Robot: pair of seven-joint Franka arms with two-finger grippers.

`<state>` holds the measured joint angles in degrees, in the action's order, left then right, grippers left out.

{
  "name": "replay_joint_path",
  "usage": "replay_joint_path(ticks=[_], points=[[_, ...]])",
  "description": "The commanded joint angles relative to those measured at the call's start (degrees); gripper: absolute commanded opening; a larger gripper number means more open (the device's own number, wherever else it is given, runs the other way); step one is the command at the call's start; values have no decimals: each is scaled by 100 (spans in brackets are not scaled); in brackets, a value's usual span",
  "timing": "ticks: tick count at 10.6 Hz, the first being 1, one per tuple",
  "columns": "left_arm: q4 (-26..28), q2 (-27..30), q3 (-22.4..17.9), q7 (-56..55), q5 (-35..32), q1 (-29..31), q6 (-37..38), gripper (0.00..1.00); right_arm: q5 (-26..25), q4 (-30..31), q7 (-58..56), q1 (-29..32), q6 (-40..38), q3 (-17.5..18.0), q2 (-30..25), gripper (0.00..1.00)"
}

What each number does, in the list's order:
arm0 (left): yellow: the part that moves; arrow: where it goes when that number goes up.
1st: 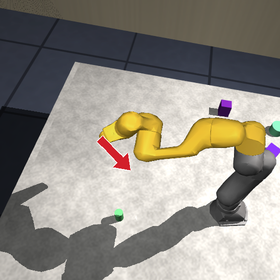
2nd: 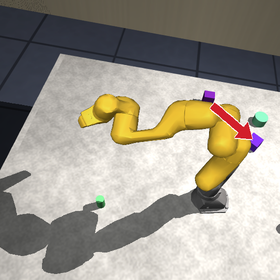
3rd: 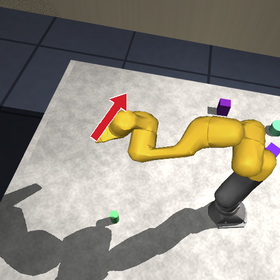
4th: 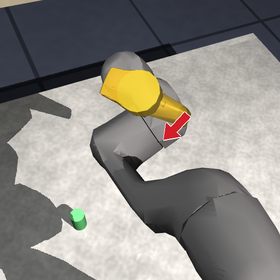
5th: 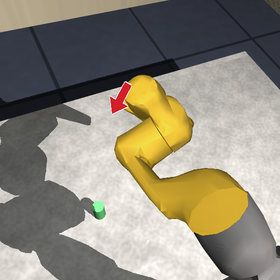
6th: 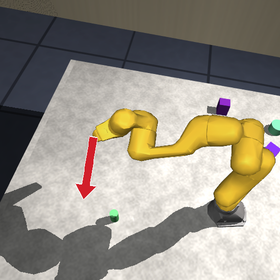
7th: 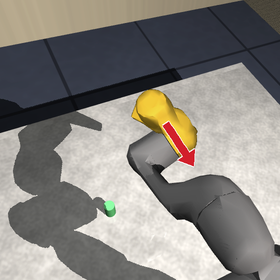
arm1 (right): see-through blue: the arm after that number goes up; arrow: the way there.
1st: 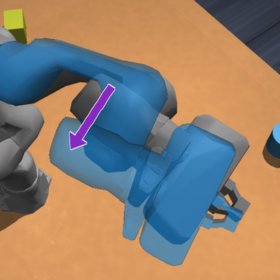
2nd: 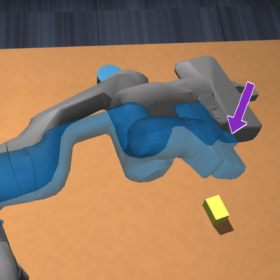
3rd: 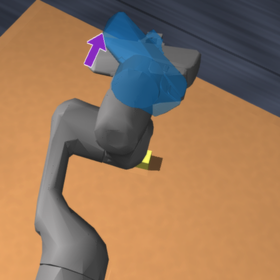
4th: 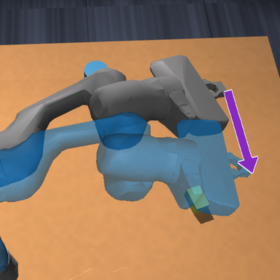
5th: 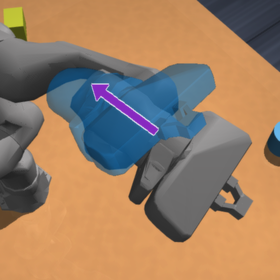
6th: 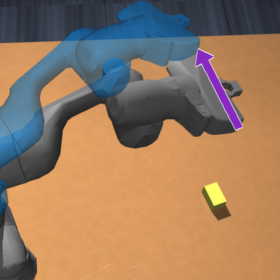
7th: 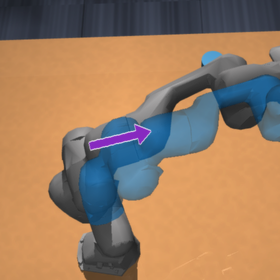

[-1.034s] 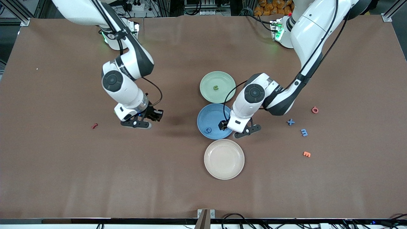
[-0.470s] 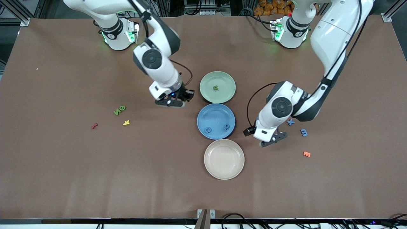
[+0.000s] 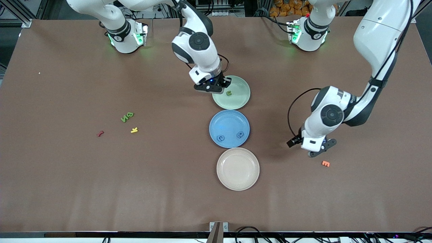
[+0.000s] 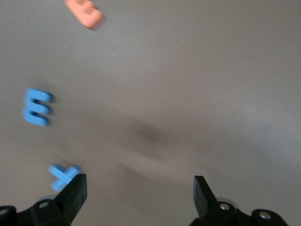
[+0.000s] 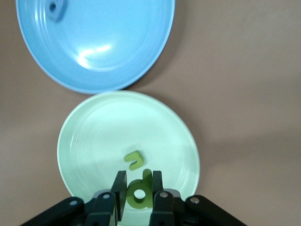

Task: Sort letters by color into matching plates
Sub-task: 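Release the green d onto the green plate with the right gripper, then grasp the blue x with the left gripper while the right gripper reaches green letters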

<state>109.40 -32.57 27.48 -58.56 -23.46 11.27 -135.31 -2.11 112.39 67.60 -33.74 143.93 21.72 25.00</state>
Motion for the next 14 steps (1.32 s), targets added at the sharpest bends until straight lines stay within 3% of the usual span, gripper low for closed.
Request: replay_joint_path(ticks=[1, 2, 4, 5, 7, 10, 14], points=[[1282, 584, 82, -59, -317, 498, -1100, 100, -569, -182, 708, -396, 215, -36, 487, 0], [1416, 620, 82, -94, -318, 586, -1198, 100, -867, -208, 1059, -466, 224, -36, 592, 0], [1513, 620, 82, -190, -309, 657, -1208, 100, -1395, -331, 1657, -572, 215, -27, 786, 17], [1566, 629, 82, -278, -317, 718, -1208, 100, -1432, -340, 1773, -581, 215, -27, 813, 50], [1715, 734, 73, -357, -309, 728, -1208, 100, -1432, -340, 1853, -564, 154, -27, 778, 97], [1716, 656, 56, -630, -309, 728, -1339, 100, -1432, -323, 1749, -389, -108, -27, 516, 100], [1663, 436, 12, -621, -545, 850, -1629, 100, -1301, 176, 1257, 366, -567, -123, -529, 100]])
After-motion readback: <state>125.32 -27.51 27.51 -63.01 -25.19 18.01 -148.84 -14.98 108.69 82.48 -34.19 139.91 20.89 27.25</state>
